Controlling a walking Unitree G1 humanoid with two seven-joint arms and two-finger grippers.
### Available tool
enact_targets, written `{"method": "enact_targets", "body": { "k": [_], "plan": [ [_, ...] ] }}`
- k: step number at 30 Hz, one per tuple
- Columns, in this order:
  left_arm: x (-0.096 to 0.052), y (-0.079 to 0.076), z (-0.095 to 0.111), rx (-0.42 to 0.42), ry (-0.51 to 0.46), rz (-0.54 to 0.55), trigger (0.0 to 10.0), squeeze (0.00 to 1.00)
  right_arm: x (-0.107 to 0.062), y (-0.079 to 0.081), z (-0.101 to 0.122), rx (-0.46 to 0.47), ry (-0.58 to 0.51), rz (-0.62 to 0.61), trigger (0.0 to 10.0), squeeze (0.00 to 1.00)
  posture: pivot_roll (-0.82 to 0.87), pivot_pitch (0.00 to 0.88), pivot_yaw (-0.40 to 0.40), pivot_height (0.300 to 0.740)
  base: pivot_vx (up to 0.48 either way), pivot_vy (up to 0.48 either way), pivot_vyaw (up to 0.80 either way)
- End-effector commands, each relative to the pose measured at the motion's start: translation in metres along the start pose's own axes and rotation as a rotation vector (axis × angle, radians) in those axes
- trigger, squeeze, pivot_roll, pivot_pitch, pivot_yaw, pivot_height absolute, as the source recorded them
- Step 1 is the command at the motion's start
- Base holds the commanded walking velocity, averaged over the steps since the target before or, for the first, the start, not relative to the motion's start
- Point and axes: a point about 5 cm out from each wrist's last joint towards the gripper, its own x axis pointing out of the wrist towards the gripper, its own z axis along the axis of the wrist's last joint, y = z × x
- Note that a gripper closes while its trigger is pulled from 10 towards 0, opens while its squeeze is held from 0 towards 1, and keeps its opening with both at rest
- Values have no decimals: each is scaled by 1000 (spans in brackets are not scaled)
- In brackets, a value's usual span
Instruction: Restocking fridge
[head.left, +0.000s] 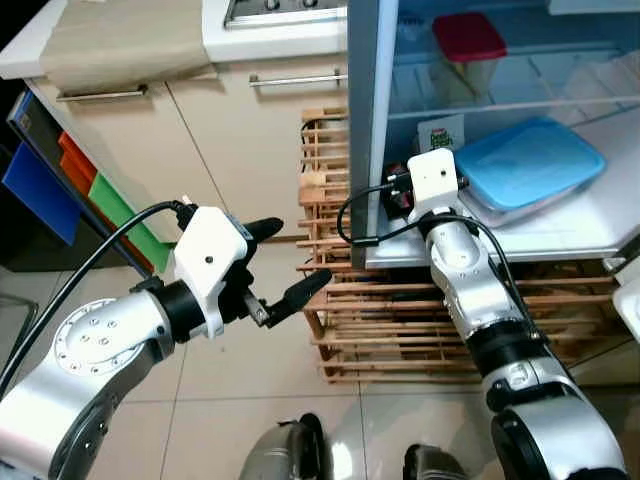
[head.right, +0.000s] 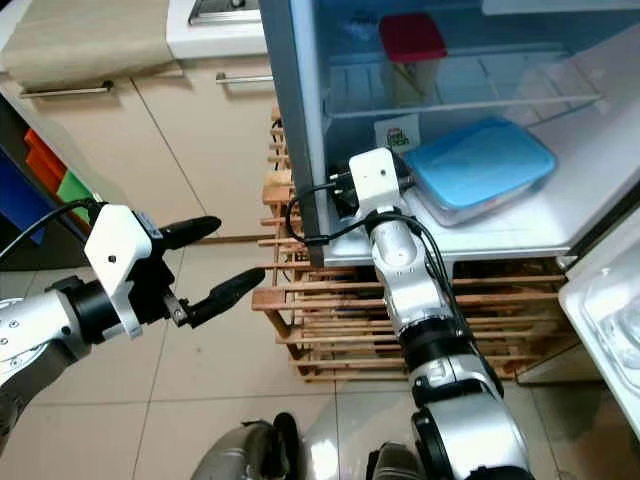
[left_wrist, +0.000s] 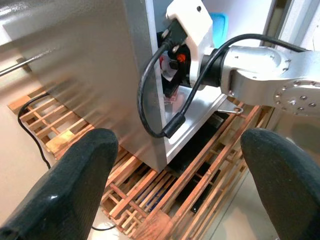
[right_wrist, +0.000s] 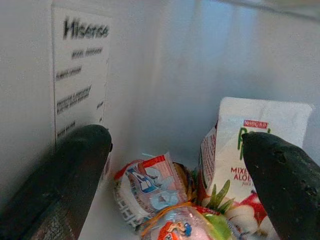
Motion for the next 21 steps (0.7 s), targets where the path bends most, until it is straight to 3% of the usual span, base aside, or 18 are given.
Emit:
{"method": "enact_targets", "body": {
  "k": [1, 10, 13, 16, 21],
  "plan": [
    [-5, -3, 0, -7, 21, -5, 10000, 0, 5, 6, 1, -71, -1, 62, 10000, 0, 160, 255, 148, 740, 0, 0, 0],
    [-10, -10, -3, -33, 49, -15, 10000, 0, 5, 1, -13, -173, 66, 121, 10000, 0, 162, 286, 149, 740, 0, 0, 0],
    [-12, -11, -3, -36, 66, -25, 10000, 0, 4, 1, -20, -260, 97, 158, 10000, 0, 180, 302, 167, 740, 0, 0, 0],
    [-15, -11, -2, -35, 74, -28, 10000, 0, 4, 0, -21, -290, 96, 174, 10000, 0, 189, 307, 175, 740, 0, 0, 0],
    [-19, -10, 0, -32, 98, -30, 10000, 0, 13, -18, -10, -344, 61, 115, 10000, 0, 206, 318, 193, 740, 0, 0, 0]
  ]
}}
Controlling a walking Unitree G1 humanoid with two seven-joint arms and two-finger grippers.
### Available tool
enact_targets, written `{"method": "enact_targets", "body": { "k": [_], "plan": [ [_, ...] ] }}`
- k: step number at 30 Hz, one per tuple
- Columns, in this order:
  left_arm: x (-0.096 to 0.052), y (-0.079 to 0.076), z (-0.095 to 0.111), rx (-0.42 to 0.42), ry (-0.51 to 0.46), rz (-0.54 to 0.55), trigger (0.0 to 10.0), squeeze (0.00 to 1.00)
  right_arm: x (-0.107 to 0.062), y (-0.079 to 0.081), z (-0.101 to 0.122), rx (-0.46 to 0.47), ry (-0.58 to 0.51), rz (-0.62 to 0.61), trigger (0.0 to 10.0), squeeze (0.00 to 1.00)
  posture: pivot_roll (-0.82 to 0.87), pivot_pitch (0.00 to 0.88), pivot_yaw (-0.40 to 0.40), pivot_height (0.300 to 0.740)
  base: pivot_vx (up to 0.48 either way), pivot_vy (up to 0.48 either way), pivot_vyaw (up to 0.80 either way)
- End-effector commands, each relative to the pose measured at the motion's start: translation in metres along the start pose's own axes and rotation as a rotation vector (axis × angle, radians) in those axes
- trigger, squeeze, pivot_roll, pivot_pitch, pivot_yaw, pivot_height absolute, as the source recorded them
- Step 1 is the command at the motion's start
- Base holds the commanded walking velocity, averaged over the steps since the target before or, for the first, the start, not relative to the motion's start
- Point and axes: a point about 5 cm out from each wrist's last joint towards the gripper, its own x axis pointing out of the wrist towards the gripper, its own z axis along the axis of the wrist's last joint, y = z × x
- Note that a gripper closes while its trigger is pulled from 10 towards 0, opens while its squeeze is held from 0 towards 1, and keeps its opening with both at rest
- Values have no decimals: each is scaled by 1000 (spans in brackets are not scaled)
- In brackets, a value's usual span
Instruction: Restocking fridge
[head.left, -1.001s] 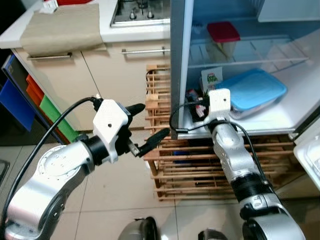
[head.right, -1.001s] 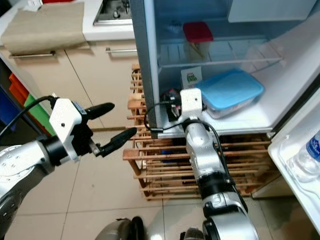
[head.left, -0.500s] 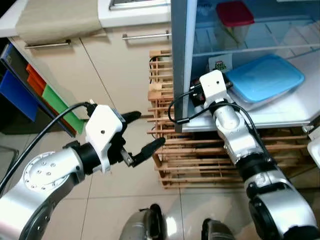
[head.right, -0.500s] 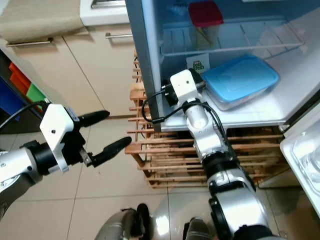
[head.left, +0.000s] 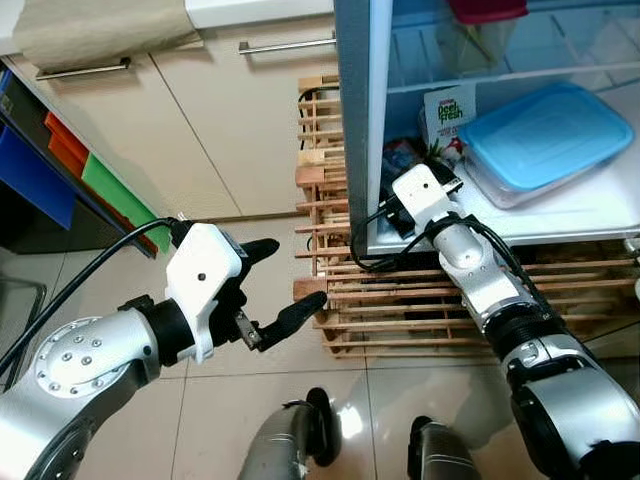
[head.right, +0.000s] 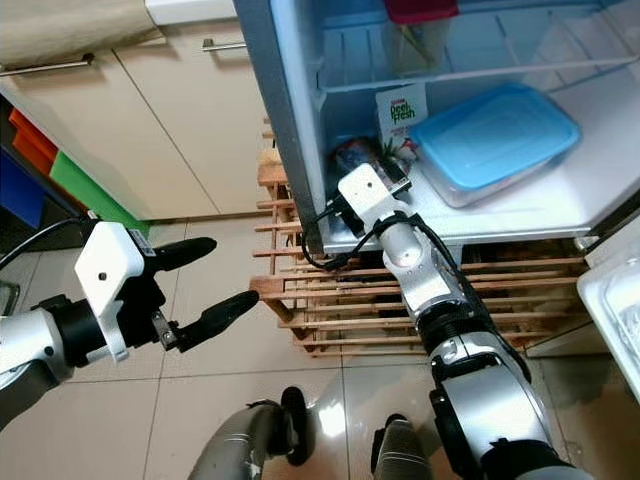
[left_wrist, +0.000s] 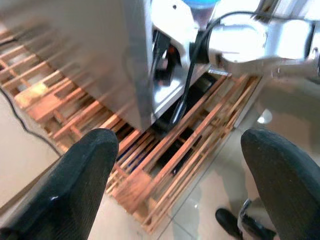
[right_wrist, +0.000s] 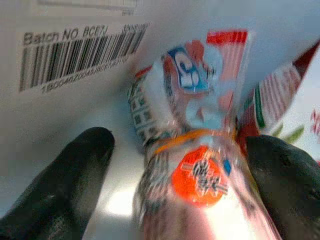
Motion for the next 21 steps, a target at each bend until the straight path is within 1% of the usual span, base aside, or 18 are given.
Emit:
{"method": "enact_targets", "body": {
  "k": [1, 3, 4, 5, 7, 9, 10, 12, 13, 14, 15, 18, 21],
  "plan": [
    [-4, -3, 2, 10, 8, -12, 10000, 0, 3, -2, 4, 3, -8, -21, 10000, 0, 206, 318, 193, 740, 0, 0, 0],
    [-5, -4, 2, 6, 13, -15, 10000, 0, 4, -9, 4, 42, 4, -59, 10000, 0, 207, 321, 196, 740, 0, 0, 0],
    [-5, -4, 2, 6, 13, -15, 10000, 0, 4, -9, 4, 42, 4, -59, 10000, 0, 207, 321, 196, 740, 0, 0, 0],
    [-5, -5, 2, 4, 15, -16, 10000, 0, 5, -12, 3, 68, 19, -76, 10000, 0, 208, 322, 196, 740, 0, 0, 0],
    [-5, -5, 2, -5, 15, -15, 10000, 0, 6, -13, 0, 126, 45, -79, 10000, 0, 208, 326, 196, 740, 0, 0, 0],
    [-5, -5, 2, -10, 17, -15, 10000, 0, 7, -11, -2, 226, 68, -65, 10000, 0, 203, 328, 193, 740, 0, 0, 0],
    [-5, -5, 2, -13, 18, -17, 10000, 0, 7, -10, -4, 274, 81, -63, 0, 0, 203, 328, 193, 740, 0, 0, 0],
    [-5, -6, 1, -16, 19, -22, 10000, 0, 6, -6, -10, 397, 126, -38, 0, 0, 198, 329, 190, 740, 0, 0, 0],
    [-5, -6, 1, -16, 19, -22, 10000, 0, 6, -6, -10, 397, 126, -38, 0, 0, 198, 329, 190, 740, 0, 0, 0],
    [-4, -7, 1, -19, 18, -24, 10000, 0, 5, -4, -15, 486, 155, -38, 0, 0, 196, 329, 188, 740, 0, 0, 0],
    [-4, -7, 1, -19, 17, -24, 10000, 0, 5, -2, -15, 500, 157, -25, 0, 0, 196, 329, 188, 740, 0, 0, 0],
    [-2, -7, 1, -22, 15, -23, 10000, 0, 4, 2, -15, 485, 155, 5, 0, 0, 185, 328, 181, 740, 0, 0, 0],
    [-1, -7, 1, -24, 15, -24, 10000, 0, 4, 4, -15, 494, 148, 21, 0, 0, 177, 322, 177, 740, 0, 0, 0]
  ]
}}
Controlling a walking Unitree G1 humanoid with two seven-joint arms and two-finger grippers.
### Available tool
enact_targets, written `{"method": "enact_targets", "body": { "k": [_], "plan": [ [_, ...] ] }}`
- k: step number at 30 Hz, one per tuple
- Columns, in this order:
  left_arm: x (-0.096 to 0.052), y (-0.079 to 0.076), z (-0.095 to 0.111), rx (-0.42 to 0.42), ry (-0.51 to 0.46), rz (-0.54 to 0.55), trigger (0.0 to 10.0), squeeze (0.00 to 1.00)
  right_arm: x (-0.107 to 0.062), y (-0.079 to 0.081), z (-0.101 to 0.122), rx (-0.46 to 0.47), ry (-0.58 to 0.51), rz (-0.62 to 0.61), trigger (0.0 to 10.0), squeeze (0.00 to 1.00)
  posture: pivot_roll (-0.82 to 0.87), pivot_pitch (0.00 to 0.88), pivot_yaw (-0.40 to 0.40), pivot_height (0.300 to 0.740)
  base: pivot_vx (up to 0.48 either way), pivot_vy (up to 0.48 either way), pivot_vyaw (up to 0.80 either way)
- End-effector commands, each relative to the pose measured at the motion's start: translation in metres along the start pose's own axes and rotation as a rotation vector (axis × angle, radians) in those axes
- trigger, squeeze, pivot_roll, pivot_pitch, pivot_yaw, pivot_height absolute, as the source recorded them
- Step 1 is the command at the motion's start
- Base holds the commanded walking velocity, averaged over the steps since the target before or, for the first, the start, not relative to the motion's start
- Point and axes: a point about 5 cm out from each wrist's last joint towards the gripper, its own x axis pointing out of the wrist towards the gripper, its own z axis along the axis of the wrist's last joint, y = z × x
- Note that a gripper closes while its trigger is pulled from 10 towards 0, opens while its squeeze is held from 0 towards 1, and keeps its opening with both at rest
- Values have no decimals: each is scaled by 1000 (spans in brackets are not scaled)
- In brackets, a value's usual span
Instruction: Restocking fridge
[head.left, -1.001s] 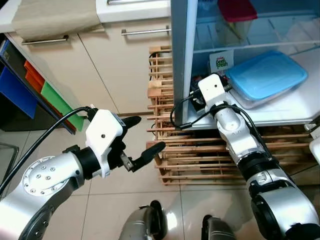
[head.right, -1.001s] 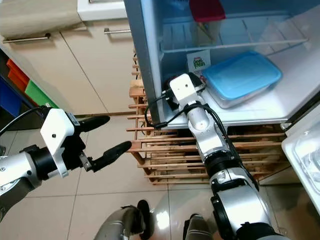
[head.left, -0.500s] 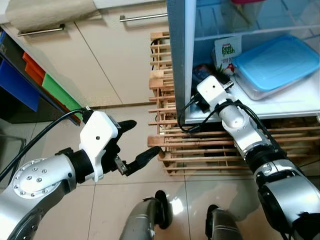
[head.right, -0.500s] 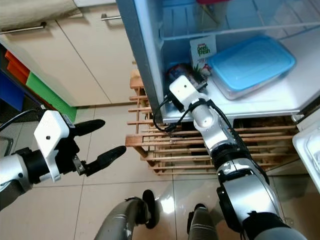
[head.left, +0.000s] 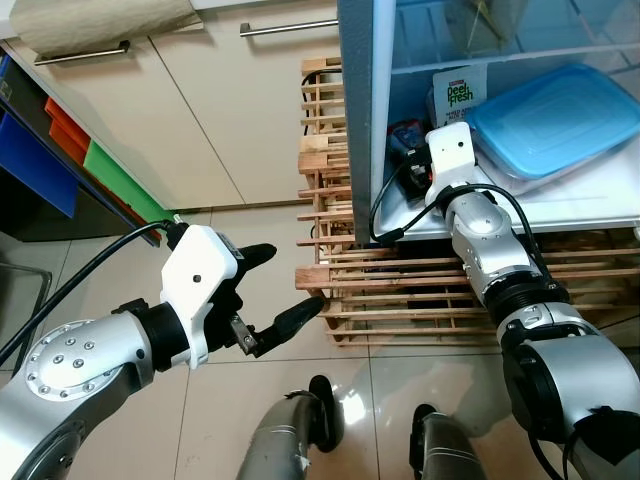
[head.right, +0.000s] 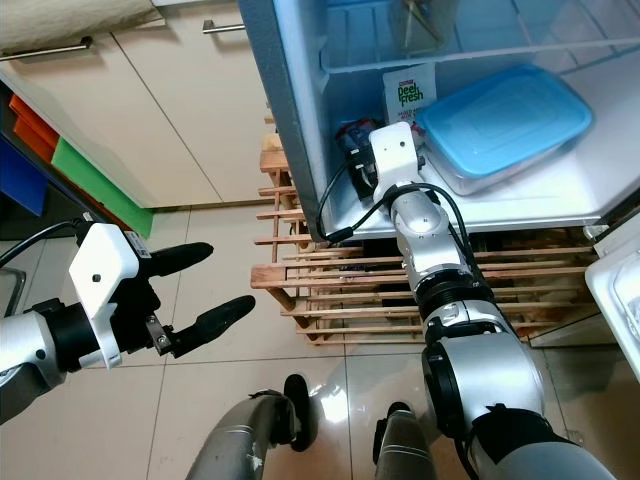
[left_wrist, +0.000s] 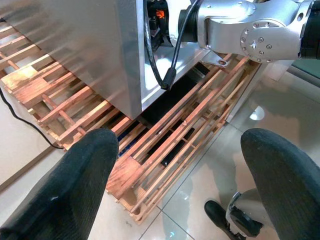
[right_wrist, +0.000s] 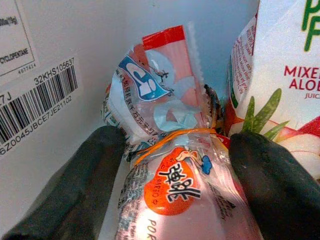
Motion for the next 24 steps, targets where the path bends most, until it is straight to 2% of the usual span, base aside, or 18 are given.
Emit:
{"method": "enact_targets", "body": {
  "k": [1, 10, 17, 24],
  "plan": [
    [1, -2, 0, 2, 5, -9, 10000, 0, -7, 12, -29, 65, 126, 42, 0, 0, 173, 320, 174, 740, 0, 0, 0],
    [9, -1, -2, 5, -9, -9, 10000, 0, -12, 12, -39, 120, 146, 45, 0, 0, 161, 277, 171, 740, 0, 0, 0],
    [18, 9, 2, 37, -31, -10, 10000, 0, -19, 10, -48, 202, 132, 9, 0, 0, 143, 224, 172, 740, 0, 0, 0],
    [39, 13, 3, 42, -98, -19, 10000, 0, -24, 6, -38, 165, 38, 19, 0, 0, 42, 163, 138, 740, 0, 0, 0]
  ]
}}
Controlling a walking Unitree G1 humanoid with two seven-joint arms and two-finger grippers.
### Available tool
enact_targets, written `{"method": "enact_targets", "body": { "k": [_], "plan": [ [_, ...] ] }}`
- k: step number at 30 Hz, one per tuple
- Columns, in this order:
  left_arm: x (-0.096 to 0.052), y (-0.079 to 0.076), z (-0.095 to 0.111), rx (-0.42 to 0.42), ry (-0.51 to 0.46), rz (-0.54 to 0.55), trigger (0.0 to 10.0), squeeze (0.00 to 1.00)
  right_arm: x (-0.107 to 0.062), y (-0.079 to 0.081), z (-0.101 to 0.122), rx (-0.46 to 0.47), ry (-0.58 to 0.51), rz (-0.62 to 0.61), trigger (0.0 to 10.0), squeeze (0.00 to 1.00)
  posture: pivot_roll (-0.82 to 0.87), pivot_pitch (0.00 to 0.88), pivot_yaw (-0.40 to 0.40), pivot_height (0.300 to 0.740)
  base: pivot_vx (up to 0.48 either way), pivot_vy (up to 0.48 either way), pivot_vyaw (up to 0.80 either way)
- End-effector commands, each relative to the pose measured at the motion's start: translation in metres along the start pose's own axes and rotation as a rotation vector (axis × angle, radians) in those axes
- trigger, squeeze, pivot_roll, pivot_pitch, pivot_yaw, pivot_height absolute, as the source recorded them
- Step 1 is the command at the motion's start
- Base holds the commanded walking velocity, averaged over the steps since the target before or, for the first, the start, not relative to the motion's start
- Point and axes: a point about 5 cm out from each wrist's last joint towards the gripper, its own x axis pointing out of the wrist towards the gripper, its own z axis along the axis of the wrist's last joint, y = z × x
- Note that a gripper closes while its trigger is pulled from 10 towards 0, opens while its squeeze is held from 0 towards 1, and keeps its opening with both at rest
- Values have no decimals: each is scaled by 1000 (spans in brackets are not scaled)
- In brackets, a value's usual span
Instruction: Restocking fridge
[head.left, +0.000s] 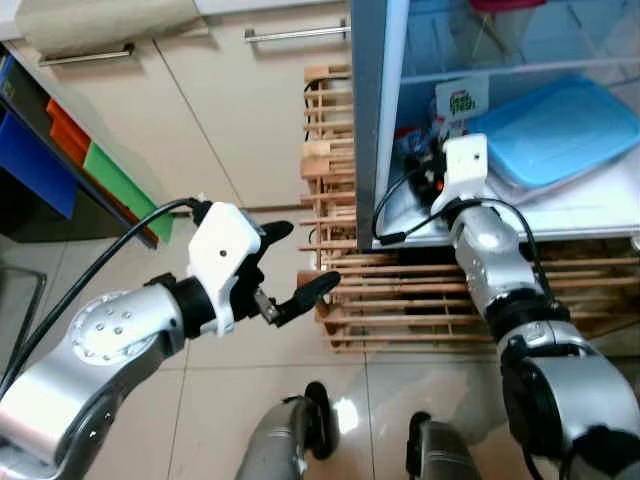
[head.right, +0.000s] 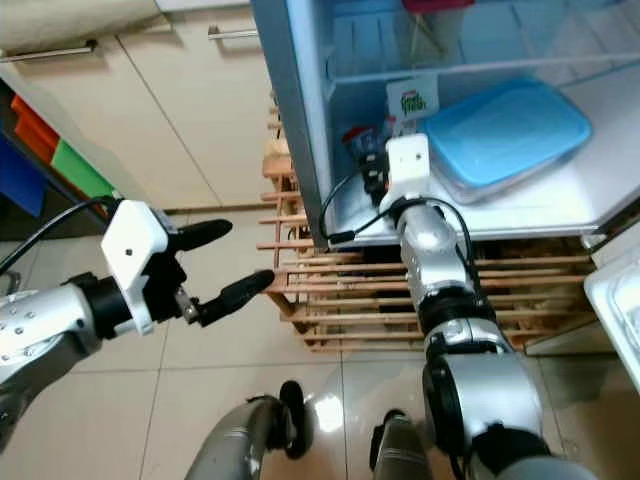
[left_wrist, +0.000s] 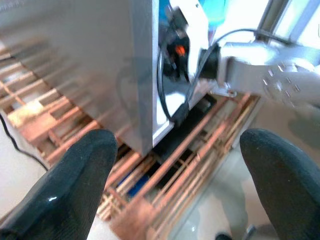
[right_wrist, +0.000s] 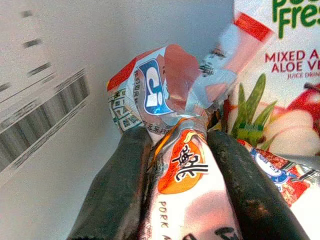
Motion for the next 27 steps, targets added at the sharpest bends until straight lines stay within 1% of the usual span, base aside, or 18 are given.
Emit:
{"method": "enact_targets", "body": {
  "k": [1, 2, 3, 5, 8, 9, 10, 11, 13, 16, 18, 19, 20, 21, 23, 24, 25, 27],
  "plan": [
    [6, -2, -1, 9, -19, -17, 10000, 0, -8, 4, -15, 14, 54, 21, 0, 0, 26, 154, 131, 740, 0, 0, 0],
    [10, -3, -1, 11, -33, -24, 10000, 0, -10, 3, -12, 11, 37, 22, 0, 0, 7, 142, 121, 740, 0, 0, 0],
    [10, -3, -1, 11, -33, -24, 10000, 0, -10, 3, -12, 11, 37, 22, 0, 0, 7, 142, 121, 740, 0, 0, 0],
    [23, -1, 0, 18, -71, -27, 10000, 0, -14, 0, -4, 2, -12, 23, 0, 0, -22, 117, 100, 740, 0, 0, 0],
    [27, 1, -1, 17, -80, -22, 10000, 0, -16, -1, -2, -4, -31, 17, 0, 0, -32, 101, 89, 740, 0, 0, 0],
    [29, 1, -1, 24, -95, -14, 10000, 0, -25, 1, 0, -3, -59, -5, 0, 0, -39, 83, 77, 740, 0, 0, 0],
    [29, 1, -1, 24, -95, -14, 10000, 0, -25, 1, 0, -3, -59, -5, 0, 0, -39, 83, 77, 740, 0, 0, 0],
    [32, 3, 0, 30, -110, -4, 10000, 0, -39, 6, -2, -7, -74, -12, 0, 0, -42, 69, 71, 740, 0, 0, 0],
    [34, 5, 0, 32, -118, 2, 10000, 0, -50, 12, -5, -22, -80, -6, 0, 0, -49, 63, 69, 740, 0, 0, 0],
    [36, 7, -1, 34, -126, 9, 10000, 0, -69, 11, -1, -44, -132, -71, 0, 0, -57, 56, 70, 740, 0, 0, 0],
    [38, 9, -3, 32, -131, 10, 10000, 0, -78, 7, 8, -58, -191, -119, 0, 0, -72, 47, 75, 740, 0, 0, 0],
    [38, 9, -3, 32, -131, 10, 10000, 0, -78, 7, 8, -58, -191, -119, 0, 0, -72, 47, 75, 740, 0, 0, 0],
    [41, 9, -3, 32, -135, 1, 10000, 0, -86, 5, 22, -84, -257, -150, 0, 0, -86, 40, 77, 740, 0, 0, 0],
    [41, 9, -3, 32, -135, 1, 10000, 0, -86, 5, 22, -84, -257, -150, 0, 0, -86, 40, 77, 740, 0, 0, 0],
    [43, 10, -3, 38, -140, -9, 10000, 0, -95, 4, 40, -127, -335, -173, 0, 0, -96, 35, 75, 740, 0, 0, 0],
    [43, 10, -3, 38, -140, -9, 10000, 0, -95, 4, 40, -127, -335, -173, 0, 0, -96, 35, 75, 740, 0, 0, 0],
    [46, 11, -3, 42, -147, -11, 10000, 0, -101, 2, 56, -148, -393, -192, 0, 0, -104, 32, 72, 740, 0, 0, 0],
    [48, 11, -4, 42, -152, -12, 10000, 0, -102, 1, 62, -153, -412, -200, 0, 0, -106, 28, 67, 740, 0, 0, 0]
  ]
}}
